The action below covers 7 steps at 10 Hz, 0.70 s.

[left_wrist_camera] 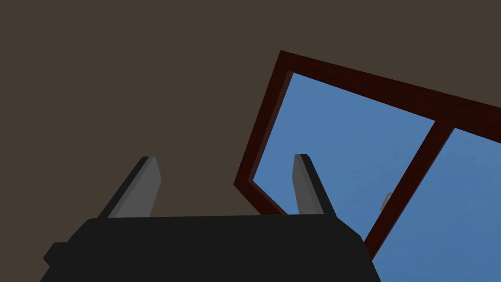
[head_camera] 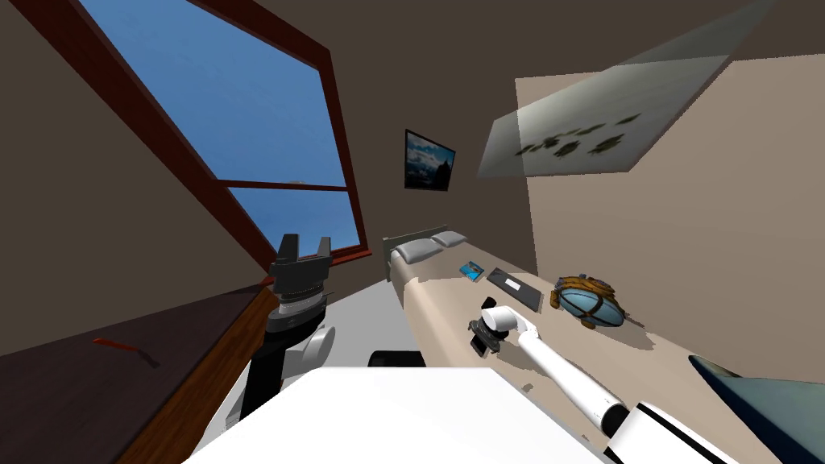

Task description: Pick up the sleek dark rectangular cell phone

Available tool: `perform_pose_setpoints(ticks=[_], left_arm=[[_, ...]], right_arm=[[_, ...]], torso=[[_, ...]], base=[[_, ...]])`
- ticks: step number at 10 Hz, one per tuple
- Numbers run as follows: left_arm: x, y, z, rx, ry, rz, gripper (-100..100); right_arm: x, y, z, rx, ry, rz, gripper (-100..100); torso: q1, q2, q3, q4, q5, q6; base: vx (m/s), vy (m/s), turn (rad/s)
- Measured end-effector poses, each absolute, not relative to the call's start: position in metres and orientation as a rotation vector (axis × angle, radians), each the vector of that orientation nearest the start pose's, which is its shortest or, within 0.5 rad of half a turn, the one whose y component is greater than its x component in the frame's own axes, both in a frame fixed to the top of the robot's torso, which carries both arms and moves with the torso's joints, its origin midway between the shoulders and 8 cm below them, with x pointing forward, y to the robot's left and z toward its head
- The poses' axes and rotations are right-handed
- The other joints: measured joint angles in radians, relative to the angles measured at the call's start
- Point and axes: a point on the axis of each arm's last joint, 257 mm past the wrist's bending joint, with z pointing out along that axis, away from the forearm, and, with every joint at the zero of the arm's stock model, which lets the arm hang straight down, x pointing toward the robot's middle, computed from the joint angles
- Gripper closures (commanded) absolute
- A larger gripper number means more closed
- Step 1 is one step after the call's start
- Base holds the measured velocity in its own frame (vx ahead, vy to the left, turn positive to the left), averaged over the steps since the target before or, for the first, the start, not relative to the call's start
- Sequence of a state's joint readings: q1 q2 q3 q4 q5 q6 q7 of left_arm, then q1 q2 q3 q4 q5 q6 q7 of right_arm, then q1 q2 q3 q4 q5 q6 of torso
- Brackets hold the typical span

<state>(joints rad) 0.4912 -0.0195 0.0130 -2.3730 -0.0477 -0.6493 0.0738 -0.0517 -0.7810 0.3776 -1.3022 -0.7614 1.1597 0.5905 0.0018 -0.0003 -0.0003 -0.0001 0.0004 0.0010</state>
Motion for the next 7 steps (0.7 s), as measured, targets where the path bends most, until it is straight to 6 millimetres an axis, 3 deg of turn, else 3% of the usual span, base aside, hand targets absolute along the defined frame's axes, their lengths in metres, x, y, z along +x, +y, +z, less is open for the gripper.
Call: perform_pose_setpoints(ticks=[1,4,5,7], left_arm=[[0.294,0.266,0.091,-0.455,0.44,-1.382,0],[0.294,0.266,0.091,-0.455,0.44,-1.382,0],[0.294,0.266,0.091,-0.455,0.44,-1.382,0],[0.294,0.266,0.091,-0.455,0.44,-1.382,0]], right_arm=[[0.273,-0.421,-0.5,1.307,2.82,-0.067,-100],[0.263,-0.414,-0.522,1.331,2.812,-0.068,-100],[0.263,-0.414,-0.523,1.331,2.81,-0.066,100],[0.262,-0.415,-0.523,1.336,2.809,-0.071,100]], torso=[[-0.001,0.0,0.0,0.0,0.0,0.0],[-0.005,0.0,0.0,0.0,-0.001,0.0],[-0.003,0.0,0.0,0.0,-0.001,0.0],[-0.002,0.0,0.0,0.0,-0.002,-0.002]], base=[[0.007,-0.025,0.066],[0.008,-0.04,0.049],[-0.001,-0.007,-0.017],[0.0,0.0,0.0]])
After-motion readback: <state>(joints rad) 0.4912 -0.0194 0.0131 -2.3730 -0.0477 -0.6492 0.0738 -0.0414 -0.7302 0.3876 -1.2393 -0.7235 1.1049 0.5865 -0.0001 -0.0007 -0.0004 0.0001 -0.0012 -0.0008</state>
